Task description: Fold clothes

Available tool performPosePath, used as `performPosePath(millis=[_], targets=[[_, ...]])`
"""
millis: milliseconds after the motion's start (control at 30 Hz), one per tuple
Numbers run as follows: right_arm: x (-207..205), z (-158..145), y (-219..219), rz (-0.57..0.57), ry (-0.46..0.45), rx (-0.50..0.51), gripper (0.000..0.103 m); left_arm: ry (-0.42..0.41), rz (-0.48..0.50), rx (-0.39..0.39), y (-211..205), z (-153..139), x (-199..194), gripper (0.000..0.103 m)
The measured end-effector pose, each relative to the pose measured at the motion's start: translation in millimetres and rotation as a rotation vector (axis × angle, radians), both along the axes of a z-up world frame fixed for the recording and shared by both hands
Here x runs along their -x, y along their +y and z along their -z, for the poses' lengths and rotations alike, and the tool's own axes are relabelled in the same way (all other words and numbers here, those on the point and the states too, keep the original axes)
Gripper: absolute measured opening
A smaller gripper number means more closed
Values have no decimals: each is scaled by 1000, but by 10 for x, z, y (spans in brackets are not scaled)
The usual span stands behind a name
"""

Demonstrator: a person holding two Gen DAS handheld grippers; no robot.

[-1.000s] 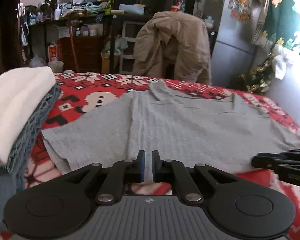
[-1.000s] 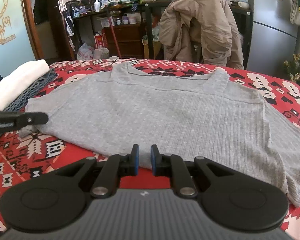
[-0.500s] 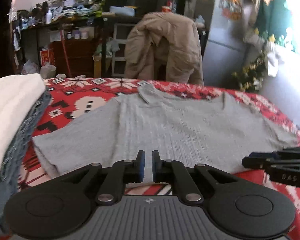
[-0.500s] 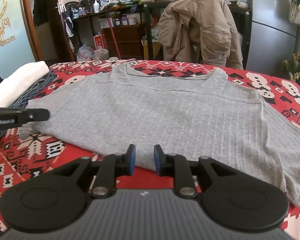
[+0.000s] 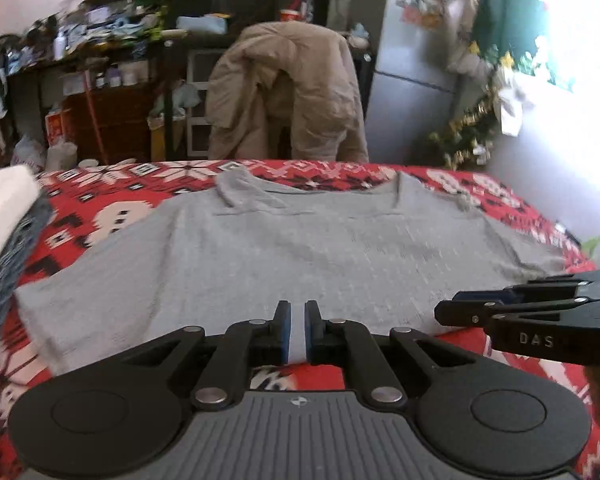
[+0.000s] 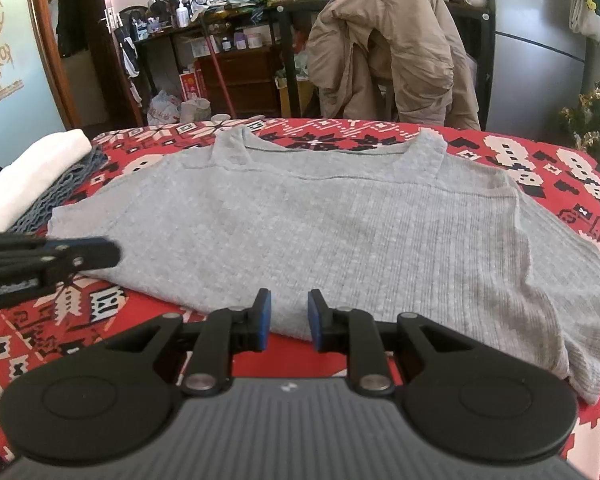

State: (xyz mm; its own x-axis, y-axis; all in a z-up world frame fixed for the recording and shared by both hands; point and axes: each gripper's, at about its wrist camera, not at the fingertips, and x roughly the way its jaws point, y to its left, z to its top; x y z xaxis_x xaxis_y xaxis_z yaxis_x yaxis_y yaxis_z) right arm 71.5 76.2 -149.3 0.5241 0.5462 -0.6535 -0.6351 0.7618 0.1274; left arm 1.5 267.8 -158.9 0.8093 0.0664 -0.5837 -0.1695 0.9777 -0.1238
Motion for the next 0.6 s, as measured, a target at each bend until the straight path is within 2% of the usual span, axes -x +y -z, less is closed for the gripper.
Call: performPosePath(millis=[167, 267, 333, 467, 533, 567, 600], targets=[[-32, 5, -75, 36, 4, 4, 25, 19, 31, 81, -124, 61, -158, 6], [-53, 8, -126, 60, 7, 6, 34, 68, 38, 20, -246, 65, -195, 6], [-66, 7, -163, 74, 9, 5, 34, 108, 19, -3, -286, 89, -191, 6], [-64, -17, -266, 103, -9, 14, 43, 91, 13, 33, -296, 37, -156, 6], [-62, -33, -328, 120, -19, 15, 47, 57, 24, 46, -319, -19, -146, 6], [-61, -56, -389, 137, -29, 5, 52, 42, 29, 44, -337, -46, -149, 7], [-58, -81, -453, 152, -39, -7, 62, 28, 32, 40, -364, -68, -167, 10]])
